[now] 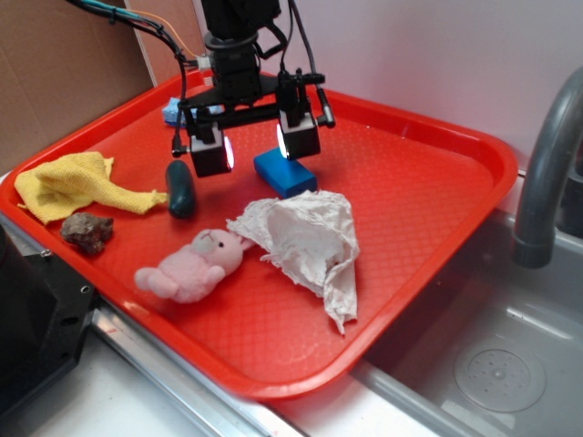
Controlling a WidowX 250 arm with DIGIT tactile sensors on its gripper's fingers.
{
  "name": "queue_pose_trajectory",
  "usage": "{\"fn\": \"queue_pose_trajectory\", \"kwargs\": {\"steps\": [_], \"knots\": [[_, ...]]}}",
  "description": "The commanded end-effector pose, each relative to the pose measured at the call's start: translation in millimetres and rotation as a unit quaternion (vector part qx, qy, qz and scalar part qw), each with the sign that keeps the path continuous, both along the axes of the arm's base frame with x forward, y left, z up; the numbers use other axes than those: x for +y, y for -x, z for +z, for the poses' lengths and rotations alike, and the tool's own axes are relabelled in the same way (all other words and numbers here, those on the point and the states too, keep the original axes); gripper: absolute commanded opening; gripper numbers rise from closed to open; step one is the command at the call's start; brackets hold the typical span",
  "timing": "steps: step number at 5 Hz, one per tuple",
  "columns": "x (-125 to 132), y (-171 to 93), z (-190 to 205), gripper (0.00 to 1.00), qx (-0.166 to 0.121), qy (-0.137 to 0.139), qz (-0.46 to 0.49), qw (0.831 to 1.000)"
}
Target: Grab the blue block.
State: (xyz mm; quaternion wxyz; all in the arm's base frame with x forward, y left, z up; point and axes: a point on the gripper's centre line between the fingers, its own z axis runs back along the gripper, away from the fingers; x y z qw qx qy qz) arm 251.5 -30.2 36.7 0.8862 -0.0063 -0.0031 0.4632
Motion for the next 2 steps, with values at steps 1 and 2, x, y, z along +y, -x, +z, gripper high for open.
{"fn": "queue_pose_trajectory", "kwargs": {"steps": [1, 2], "knots": [[4.6, 19.1, -40.6, 1.0, 0.026, 0.01, -0.049, 0.998], [2.1, 22.6, -43.3, 0.95, 0.048, 0.012, -0.054, 0.997]]}}
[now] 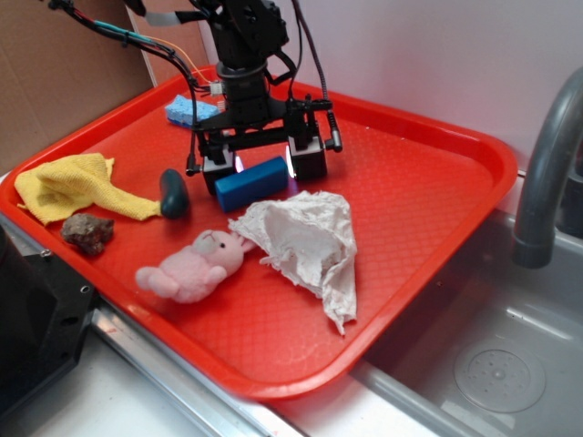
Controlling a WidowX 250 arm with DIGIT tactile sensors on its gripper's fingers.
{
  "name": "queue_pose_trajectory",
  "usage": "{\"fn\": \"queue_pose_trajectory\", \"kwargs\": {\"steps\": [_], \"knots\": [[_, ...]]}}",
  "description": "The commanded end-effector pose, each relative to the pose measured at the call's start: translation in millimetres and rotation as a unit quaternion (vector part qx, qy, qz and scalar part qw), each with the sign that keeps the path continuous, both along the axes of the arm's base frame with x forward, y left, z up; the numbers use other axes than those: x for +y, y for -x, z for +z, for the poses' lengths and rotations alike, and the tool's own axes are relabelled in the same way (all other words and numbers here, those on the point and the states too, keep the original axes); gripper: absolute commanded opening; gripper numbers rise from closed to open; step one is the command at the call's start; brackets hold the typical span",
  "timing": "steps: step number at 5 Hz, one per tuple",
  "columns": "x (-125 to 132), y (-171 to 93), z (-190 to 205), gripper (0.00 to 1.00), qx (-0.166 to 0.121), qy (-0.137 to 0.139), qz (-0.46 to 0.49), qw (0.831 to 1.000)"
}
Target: Grab the blue block.
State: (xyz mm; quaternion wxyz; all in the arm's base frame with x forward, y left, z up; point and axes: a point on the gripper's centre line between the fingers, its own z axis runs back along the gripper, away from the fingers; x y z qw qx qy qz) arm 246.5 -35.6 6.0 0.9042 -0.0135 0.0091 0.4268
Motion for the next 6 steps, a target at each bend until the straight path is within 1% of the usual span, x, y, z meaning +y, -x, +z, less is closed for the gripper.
{"fn": "queue_pose_trajectory", "kwargs": {"steps": [1, 2, 3, 4, 5, 6], "knots": [[6, 24, 2, 0.0, 0.034, -0.01, -0.056, 0.998], [9, 39, 46, 0.0, -0.003, 0.011, -0.181, 0.983], [23, -8, 94, 1.0, -0.056, -0.058, -0.298, 0.951], [34, -13, 134, 1.0, -0.102, -0.061, -0.412, 0.904], [-3, 8, 117, 1.0, -0.064, 0.005, -0.519, 0.853], [-8, 51, 115, 1.0, -0.014, -0.001, -0.501, 0.865]]}}
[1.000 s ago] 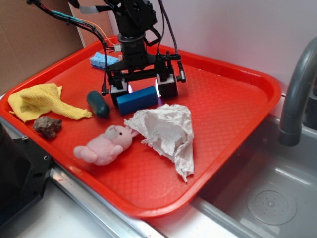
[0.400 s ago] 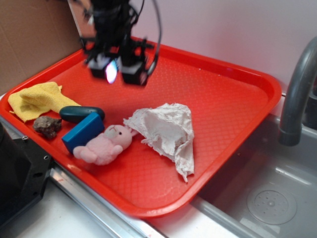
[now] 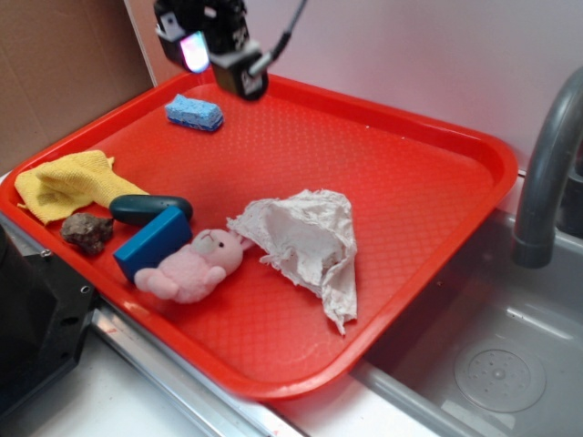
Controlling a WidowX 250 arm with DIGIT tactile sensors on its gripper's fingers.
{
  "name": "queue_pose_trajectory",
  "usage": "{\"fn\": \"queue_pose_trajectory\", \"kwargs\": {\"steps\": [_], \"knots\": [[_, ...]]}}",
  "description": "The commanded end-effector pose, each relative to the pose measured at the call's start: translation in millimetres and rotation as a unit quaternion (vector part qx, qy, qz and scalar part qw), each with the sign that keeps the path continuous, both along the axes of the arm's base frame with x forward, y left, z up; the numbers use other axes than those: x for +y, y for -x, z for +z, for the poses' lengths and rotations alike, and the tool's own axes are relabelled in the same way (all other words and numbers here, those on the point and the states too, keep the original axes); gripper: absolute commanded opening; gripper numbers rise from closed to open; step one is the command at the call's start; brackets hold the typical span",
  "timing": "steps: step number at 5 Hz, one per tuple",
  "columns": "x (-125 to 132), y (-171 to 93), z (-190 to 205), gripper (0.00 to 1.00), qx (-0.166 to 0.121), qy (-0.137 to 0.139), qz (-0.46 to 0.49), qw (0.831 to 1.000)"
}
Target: Grab the blue block.
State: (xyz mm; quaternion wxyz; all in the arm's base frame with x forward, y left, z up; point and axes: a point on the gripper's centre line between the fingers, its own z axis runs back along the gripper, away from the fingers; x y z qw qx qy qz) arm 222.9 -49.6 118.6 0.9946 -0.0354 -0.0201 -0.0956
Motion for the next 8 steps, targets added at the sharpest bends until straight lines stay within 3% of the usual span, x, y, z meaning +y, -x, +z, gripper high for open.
{"fn": "queue_pose_trajectory", "kwargs": {"steps": [1, 2, 3, 4, 7, 8], "knots": [[0, 54, -2, 1.0, 0.047, -0.027, 0.041, 0.998], [17, 86, -13, 1.0, 0.075, -0.032, 0.083, 0.993], [34, 97, -21, 1.0, 0.058, -0.051, 0.098, 0.992], [41, 102, -42, 1.0, 0.053, -0.046, 0.098, 0.993], [36, 78, -94, 1.0, 0.068, -0.038, 0.052, 0.996], [32, 82, -101, 0.0, 0.079, -0.043, 0.059, 0.994]]}}
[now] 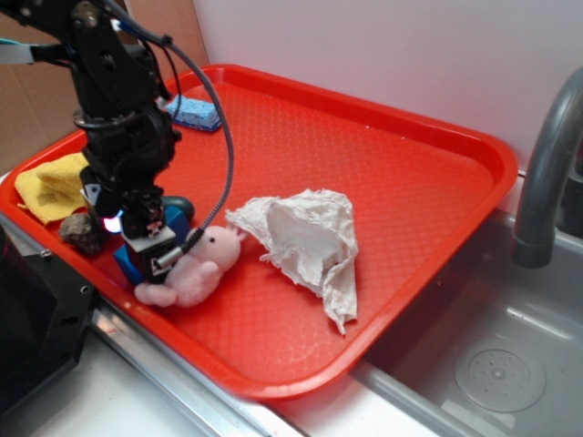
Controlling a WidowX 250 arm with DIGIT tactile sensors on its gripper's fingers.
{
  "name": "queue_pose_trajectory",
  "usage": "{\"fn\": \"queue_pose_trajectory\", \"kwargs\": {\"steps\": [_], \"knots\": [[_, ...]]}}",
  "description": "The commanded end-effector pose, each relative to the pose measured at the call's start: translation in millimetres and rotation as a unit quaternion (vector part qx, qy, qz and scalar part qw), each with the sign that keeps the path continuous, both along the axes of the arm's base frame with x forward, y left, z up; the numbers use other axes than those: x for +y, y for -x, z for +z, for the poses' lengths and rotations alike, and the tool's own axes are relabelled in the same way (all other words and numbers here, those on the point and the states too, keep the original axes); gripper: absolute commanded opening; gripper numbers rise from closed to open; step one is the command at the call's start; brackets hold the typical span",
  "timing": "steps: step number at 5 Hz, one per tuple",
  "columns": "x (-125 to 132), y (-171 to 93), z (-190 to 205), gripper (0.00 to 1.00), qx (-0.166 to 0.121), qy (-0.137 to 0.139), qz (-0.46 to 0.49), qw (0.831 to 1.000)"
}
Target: Grab the blue block.
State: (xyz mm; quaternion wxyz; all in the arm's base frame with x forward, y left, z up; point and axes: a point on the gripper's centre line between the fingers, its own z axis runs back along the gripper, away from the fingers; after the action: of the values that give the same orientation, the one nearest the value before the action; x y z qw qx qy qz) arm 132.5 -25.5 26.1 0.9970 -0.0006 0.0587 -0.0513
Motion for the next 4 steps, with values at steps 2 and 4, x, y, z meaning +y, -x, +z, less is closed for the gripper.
{"fn": "queue_pose_trajectory", "kwargs": {"steps": [2, 4], "knots": [[9, -8, 4, 0.0, -0.013, -0.01, 0.028, 0.999], [53, -34, 109, 0.0, -0.095, -0.03, 0.073, 0.992]]}}
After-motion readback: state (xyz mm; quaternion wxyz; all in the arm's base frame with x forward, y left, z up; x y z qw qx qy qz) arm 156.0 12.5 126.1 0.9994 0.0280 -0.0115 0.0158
